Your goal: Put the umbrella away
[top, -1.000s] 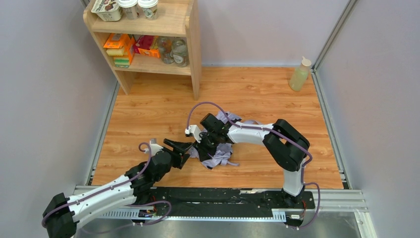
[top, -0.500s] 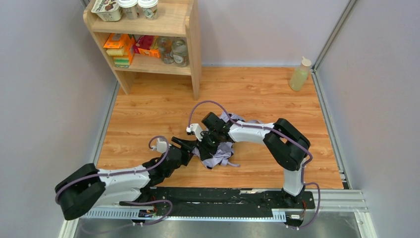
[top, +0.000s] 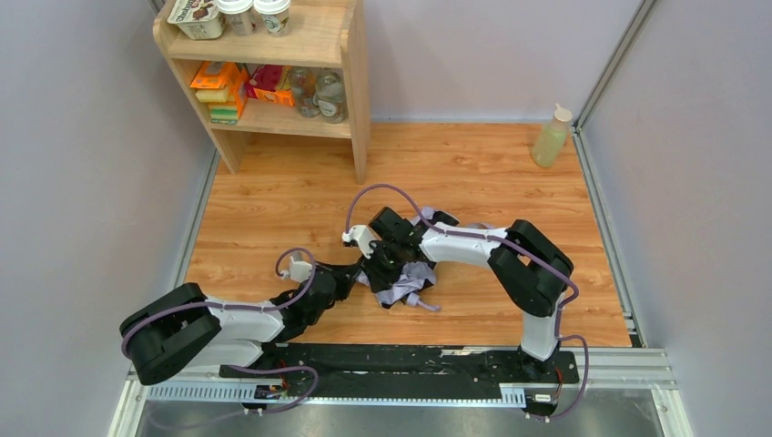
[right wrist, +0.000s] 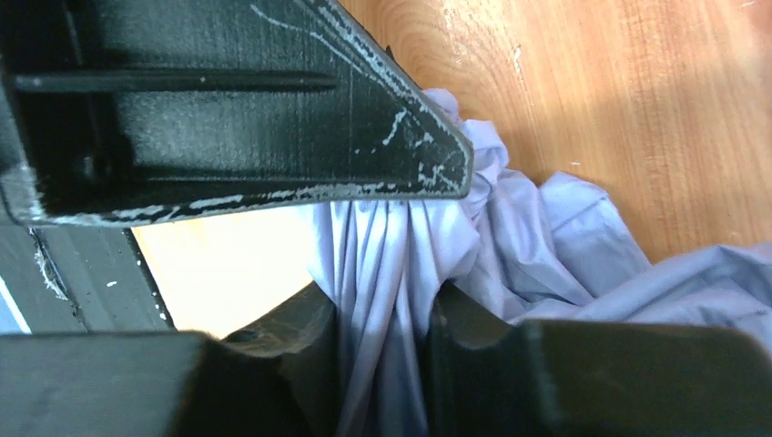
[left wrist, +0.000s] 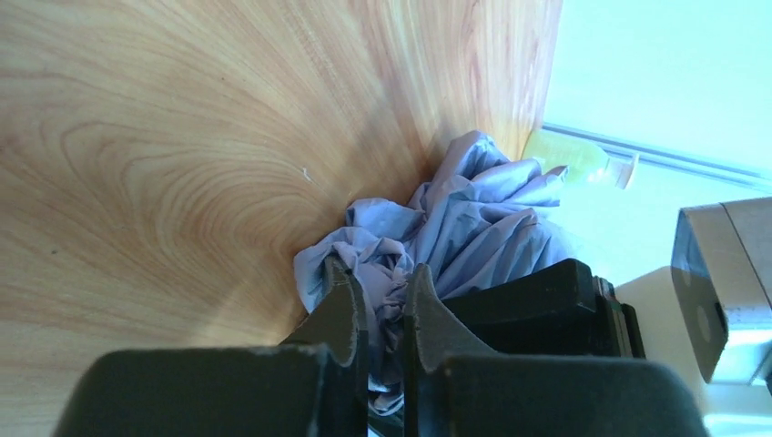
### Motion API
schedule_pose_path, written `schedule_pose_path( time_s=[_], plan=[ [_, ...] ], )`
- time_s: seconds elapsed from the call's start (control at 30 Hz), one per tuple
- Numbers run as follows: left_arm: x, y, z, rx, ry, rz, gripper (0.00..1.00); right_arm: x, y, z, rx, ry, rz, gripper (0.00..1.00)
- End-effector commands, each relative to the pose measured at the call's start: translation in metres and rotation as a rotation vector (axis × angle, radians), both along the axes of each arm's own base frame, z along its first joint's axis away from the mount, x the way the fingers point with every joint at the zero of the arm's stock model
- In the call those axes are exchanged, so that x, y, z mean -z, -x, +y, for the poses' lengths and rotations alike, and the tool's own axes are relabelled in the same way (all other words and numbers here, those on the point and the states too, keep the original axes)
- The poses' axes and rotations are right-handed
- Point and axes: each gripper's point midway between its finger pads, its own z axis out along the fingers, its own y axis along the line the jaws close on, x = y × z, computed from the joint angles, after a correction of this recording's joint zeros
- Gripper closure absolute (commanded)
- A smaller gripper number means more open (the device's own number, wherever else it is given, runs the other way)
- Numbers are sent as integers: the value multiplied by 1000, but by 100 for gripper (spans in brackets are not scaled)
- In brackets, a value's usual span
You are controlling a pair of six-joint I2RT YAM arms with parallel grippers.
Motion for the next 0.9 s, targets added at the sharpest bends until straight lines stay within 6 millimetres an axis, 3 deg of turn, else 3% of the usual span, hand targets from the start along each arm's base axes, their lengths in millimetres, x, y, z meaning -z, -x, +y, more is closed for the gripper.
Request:
schedule_pose_path(
  time_s=[0.0,0.1,0.27,0.37,0.43,0.5,0.63,0.73,0.8,0.87],
  plan=[
    [74,44,43,93,-344,211,100,21,29,-13,7,113,9,60],
    [70,45,46,85,-349,212,100,-9,16,-11,99,120,-51,41],
    [65,44,44,90,-350,213,100,-65,9,-25,204,139,-204,10],
    [58,43,35,110,-333,216,100,-88,6,-38,278,140,-320,0],
    [55,42,31,120,-328,217,100,-94,4,-44,310,141,-439,0],
    [54,42,28,124,-320,220,100,-90,3,-46,350,135,-514,0],
    [50,42,27,124,-319,231,100,-72,18,-29,311,92,-563,8],
    [46,42,26,124,-322,238,100,-53,14,-20,305,108,-589,11],
    [43,41,26,122,-315,235,100,-35,2,-26,347,162,-620,14],
    [38,40,24,121,-299,226,100,-10,-8,-40,403,239,-620,28]
  ],
)
